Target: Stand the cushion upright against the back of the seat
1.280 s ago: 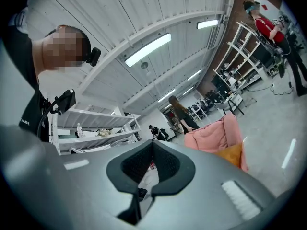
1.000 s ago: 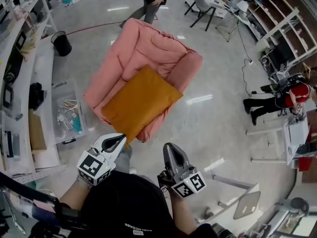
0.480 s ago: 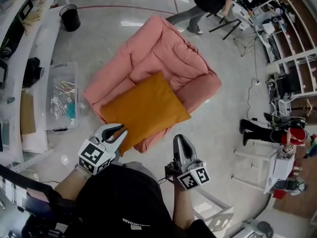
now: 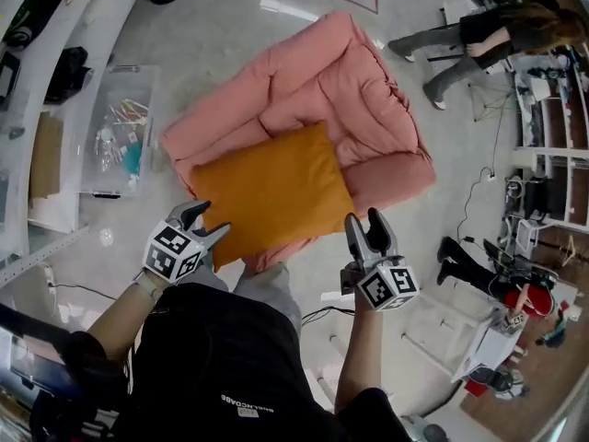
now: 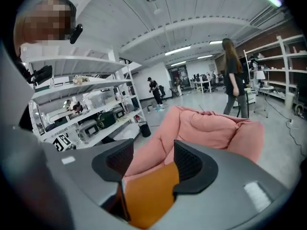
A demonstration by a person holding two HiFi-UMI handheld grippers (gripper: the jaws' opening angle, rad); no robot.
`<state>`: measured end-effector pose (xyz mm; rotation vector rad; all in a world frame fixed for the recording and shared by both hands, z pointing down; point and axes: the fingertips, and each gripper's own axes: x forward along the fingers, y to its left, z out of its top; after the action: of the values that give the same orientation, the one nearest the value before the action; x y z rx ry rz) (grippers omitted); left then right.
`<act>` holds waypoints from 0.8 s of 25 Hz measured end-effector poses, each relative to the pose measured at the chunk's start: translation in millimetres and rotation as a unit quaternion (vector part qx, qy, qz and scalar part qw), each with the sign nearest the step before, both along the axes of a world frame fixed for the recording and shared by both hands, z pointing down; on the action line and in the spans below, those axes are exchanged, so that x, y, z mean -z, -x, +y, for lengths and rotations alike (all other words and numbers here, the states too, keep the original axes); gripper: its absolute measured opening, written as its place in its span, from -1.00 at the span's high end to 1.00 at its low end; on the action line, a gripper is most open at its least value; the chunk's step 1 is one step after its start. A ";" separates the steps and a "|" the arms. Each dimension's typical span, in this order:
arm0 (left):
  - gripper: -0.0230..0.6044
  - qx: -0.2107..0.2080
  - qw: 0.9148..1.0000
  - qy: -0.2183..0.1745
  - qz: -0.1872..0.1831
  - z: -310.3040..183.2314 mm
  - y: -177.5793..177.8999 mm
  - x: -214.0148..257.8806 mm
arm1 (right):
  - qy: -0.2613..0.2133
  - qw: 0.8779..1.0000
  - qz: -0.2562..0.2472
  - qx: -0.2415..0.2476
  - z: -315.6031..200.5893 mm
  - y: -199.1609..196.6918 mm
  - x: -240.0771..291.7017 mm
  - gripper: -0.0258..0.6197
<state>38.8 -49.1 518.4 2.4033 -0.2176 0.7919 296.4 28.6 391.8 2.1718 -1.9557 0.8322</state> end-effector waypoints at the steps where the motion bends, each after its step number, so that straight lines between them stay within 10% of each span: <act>1: 0.01 0.006 1.000 0.003 -0.011 0.0 0.3 -10.7 | 0.018 1.000 -0.001 0.012 -5.8 -7.9 -8.9 0.09; 10: -0.49 0.031 0.993 0.031 -0.106 22.5 0.0 -113.0 | 0.170 0.980 -0.030 0.098 -16.7 -57.1 -127.6 -0.25; 20: -0.71 0.016 0.980 0.082 -0.180 60.0 -21.8 -206.8 | 0.333 0.929 -0.038 0.156 -5.6 -79.8 -233.6 -0.33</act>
<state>60.6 10.9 725.1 2.0837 -0.3204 1.1795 376.2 23.0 625.4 1.4188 -1.6398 1.2906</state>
